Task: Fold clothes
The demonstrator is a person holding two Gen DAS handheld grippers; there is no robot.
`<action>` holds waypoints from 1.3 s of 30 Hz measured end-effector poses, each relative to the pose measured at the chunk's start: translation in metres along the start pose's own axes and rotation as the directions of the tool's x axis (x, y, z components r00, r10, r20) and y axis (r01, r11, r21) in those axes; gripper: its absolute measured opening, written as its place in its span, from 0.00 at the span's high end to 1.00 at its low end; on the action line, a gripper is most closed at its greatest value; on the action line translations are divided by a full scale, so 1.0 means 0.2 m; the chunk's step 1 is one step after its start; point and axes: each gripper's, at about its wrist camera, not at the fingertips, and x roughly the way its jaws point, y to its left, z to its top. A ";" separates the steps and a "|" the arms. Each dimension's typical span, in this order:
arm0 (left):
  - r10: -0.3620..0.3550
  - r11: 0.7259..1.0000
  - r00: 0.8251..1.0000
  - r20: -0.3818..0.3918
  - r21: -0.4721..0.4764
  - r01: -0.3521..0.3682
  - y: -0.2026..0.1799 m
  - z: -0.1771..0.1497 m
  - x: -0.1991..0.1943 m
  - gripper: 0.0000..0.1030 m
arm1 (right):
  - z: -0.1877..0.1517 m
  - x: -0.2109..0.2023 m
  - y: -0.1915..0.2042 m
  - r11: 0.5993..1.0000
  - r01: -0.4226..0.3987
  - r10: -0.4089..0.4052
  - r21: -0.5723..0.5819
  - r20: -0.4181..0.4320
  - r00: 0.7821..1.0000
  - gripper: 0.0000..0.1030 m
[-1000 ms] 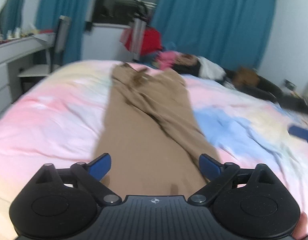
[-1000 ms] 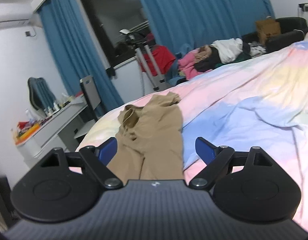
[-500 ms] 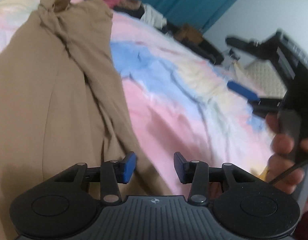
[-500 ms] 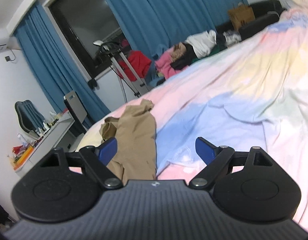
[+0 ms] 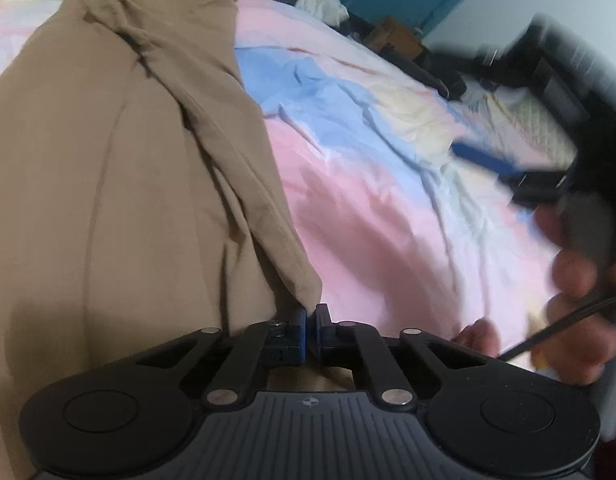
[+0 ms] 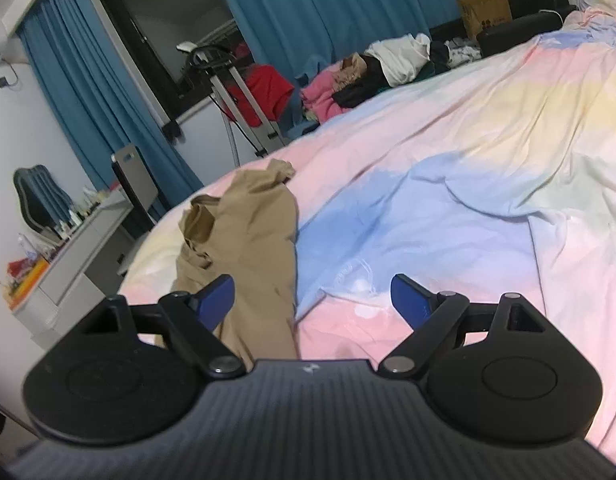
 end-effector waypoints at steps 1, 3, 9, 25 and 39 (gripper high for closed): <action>-0.021 1.000 1.000 0.004 -0.019 0.021 0.01 0.01 -0.03 0.96 | -0.01 0.02 0.00 1.000 0.006 -0.006 0.003 -0.021 1.000 0.16; -0.082 0.996 0.997 -0.012 -0.044 0.081 0.04 0.03 -0.09 0.96 | -0.02 0.06 -0.01 1.000 0.020 -0.019 0.013 -0.057 0.998 0.16; -0.197 0.958 0.980 0.004 -0.213 0.194 0.26 0.07 -0.33 0.96 | -0.06 0.10 -0.02 0.999 0.023 -0.019 0.034 -0.112 0.994 0.16; 0.171 0.979 0.985 0.018 -0.116 -0.168 0.36 0.04 -0.46 0.95 | -0.22 0.21 0.06 0.988 -0.138 0.156 0.075 -0.327 0.932 0.17; 0.307 0.951 0.945 0.114 -0.082 -0.299 0.32 0.04 -0.55 0.40 | -0.55 -0.06 0.31 0.961 -0.270 0.208 -0.057 -0.493 0.845 0.67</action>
